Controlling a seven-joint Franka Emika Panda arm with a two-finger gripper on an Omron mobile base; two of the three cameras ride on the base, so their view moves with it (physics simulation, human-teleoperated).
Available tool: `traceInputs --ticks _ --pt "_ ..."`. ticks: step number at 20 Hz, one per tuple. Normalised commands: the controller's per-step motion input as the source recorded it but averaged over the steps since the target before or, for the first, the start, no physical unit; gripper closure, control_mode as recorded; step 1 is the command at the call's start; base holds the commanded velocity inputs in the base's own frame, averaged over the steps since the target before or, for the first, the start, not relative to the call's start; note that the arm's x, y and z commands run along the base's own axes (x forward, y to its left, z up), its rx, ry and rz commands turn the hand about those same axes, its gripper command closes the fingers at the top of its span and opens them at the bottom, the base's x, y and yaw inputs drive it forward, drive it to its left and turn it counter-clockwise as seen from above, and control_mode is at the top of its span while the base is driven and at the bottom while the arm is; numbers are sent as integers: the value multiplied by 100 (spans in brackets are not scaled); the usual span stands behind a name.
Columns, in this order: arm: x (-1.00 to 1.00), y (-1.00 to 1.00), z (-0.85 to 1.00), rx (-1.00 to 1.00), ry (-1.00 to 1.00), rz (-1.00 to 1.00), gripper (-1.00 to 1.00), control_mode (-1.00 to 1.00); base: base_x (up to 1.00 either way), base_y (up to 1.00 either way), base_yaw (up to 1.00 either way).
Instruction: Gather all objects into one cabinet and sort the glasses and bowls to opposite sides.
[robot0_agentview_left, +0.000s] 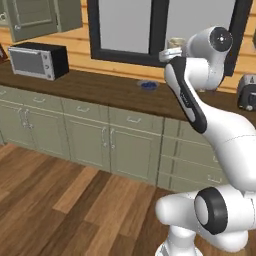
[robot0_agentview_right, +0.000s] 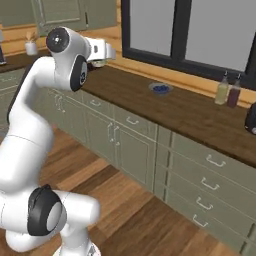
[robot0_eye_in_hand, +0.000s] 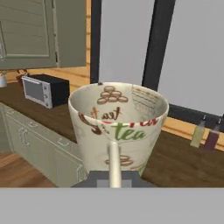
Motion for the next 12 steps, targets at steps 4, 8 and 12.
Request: traceInputs --ticks 4,8,12 --pt "0 0 0 0 0 0 100 100 9 65 38" --pt "0 0 0 0 0 0 100 100 17 62 43" --pt "0 0 0 0 0 0 100 100 2 78 44"
